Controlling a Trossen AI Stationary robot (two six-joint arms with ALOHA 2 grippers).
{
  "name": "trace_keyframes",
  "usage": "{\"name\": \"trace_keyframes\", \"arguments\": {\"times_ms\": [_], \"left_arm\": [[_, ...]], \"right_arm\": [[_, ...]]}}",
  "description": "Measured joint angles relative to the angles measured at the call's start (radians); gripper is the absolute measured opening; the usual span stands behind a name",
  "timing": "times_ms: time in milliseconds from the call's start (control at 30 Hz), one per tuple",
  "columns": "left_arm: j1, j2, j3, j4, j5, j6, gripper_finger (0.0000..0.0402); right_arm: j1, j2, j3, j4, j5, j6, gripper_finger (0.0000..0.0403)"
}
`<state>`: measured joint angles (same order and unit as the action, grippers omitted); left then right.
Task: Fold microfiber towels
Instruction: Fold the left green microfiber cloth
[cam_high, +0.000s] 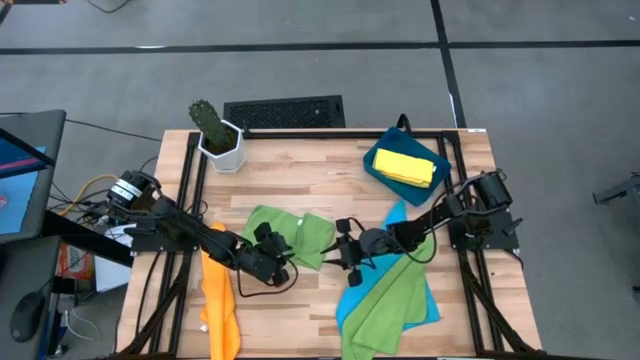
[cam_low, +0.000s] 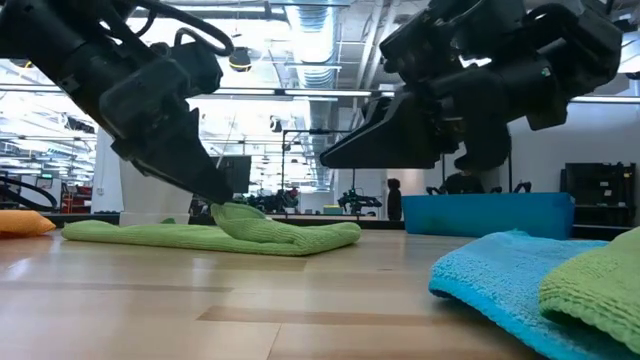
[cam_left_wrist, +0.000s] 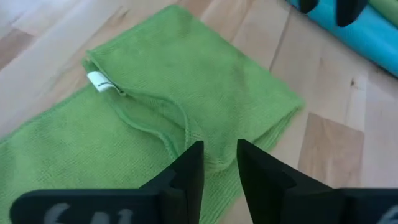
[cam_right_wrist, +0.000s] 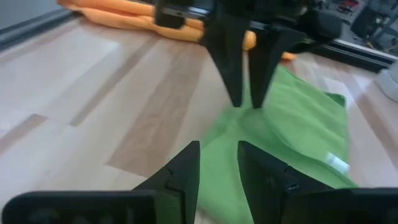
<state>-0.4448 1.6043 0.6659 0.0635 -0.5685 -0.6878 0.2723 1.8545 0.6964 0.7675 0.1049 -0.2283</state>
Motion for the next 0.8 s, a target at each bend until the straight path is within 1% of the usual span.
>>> {"name": "trace_keyframes", "arguments": {"times_ms": [100,267,433,500,600,700,800], "left_arm": [[0.009,0.0,0.0,0.009,0.027,0.012,0.0063],[0.008,0.0,0.0,0.029,0.041,0.04,0.0008],[0.009,0.0,0.0,0.045,0.051,0.031,0.0003],[0.009,-0.001,0.001,0.077,0.066,0.028,0.0001],[0.009,-0.004,0.033,0.074,0.067,0.028,0.0],[0.004,-0.006,0.064,0.023,0.066,0.042,0.0],[-0.003,-0.006,0.083,-0.089,0.026,0.061,0.0001]], "right_arm": [[0.007,0.0,0.0,-0.001,0.001,0.009,0.0133],[0.007,0.0,0.0,-0.003,0.006,0.028,0.0132],[0.01,0.0,0.0,-0.004,0.007,0.046,0.0132],[0.016,0.0,0.0,-0.002,0.009,0.046,0.0132],[0.025,0.0,0.0,-0.001,0.009,0.046,0.0132],[0.03,0.0,0.0,-0.004,0.011,0.047,0.0131],[0.031,0.0,0.0,-0.004,0.018,0.046,0.0129]]}}
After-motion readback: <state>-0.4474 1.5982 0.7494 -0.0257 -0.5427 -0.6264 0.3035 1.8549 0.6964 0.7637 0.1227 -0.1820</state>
